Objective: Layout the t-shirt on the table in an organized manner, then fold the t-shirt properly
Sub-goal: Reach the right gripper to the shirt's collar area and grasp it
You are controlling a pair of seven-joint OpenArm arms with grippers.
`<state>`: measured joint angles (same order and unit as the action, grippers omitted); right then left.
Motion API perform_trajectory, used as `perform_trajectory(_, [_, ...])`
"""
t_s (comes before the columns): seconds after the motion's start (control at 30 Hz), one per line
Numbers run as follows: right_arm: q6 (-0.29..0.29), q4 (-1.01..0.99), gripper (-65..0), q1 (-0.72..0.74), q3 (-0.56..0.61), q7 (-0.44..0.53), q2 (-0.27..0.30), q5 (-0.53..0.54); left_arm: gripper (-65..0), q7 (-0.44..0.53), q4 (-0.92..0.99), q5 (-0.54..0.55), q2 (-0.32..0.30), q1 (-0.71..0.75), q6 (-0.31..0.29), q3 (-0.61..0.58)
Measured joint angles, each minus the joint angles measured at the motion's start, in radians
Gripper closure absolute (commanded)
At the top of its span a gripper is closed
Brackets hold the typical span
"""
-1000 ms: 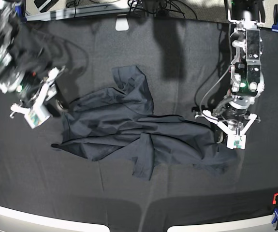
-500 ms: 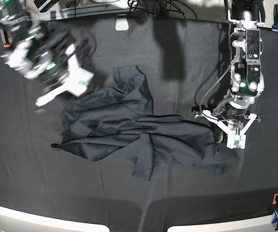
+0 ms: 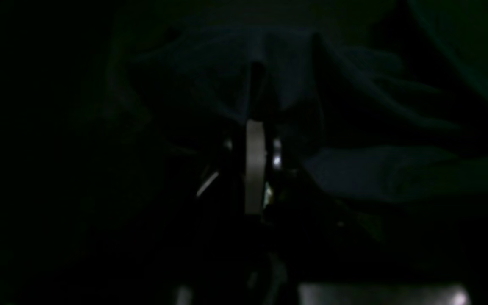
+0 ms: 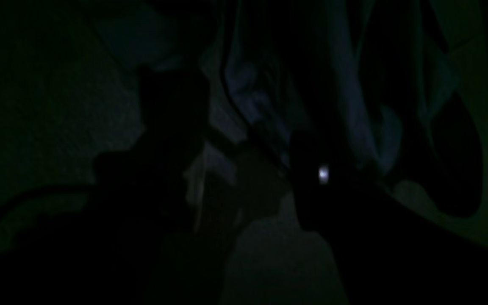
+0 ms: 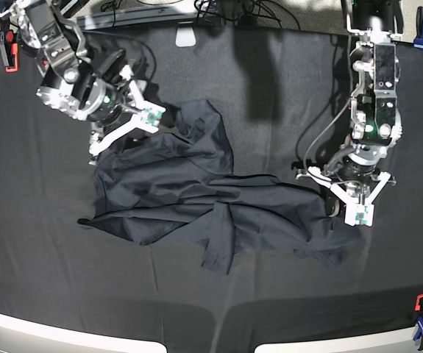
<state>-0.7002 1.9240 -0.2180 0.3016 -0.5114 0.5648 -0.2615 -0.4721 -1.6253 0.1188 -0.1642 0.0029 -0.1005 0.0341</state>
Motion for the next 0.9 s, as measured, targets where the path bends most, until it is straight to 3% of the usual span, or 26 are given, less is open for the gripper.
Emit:
perform_trajectory(0.07, [0.0, -0.012, -31.2, 0.012, 0.001, 0.056, 0.0, 0.0, 0.0, 0.0, 0.0, 0.0, 0.0, 0.0, 0.0, 0.0])
perform_trajectory(0.2, [0.0, -0.064, -26.2, 0.047, 0.03, 0.114, -0.005, -0.138, 0.0, 0.0, 0.0, 0.0, 0.0, 0.0, 0.0, 0.0])
perform_trajectory(0.37, [0.0, -0.137, -24.3, 0.083, 0.186, 0.115, -0.005, -0.251, 0.0, 0.001, 0.0, 0.0, 0.0, 0.0, 0.0, 0.001])
perform_trajectory(0.47, [0.05, -0.16, -24.3, 0.133, 0.282, 0.1, -0.006, -0.315, 0.0, 0.0, 0.0, -0.015, 0.0, 0.0, 0.0, 0.001])
perform_trajectory(0.57, [0.071, -0.183, -24.3, 0.174, 0.346, 0.039, -0.011, -0.333, 0.0, 0.0, 0.0, -0.071, 0.0, 0.0, 0.0, 0.001])
perform_trajectory(0.83, [0.083, -0.254, -24.3, 0.235, 0.365, 0.043, -0.044, -0.337, 0.0, 0.0, 0.0, -0.094, 0.0, 0.0, 0.0, 0.001])
perform_trajectory(0.9, [0.087, -0.262, -21.0, 0.246, 0.365, 0.042, -0.049, -0.337, 0.0, 0.0, 0.0, -0.094, 0.0, 0.0, 0.0, 0.001])
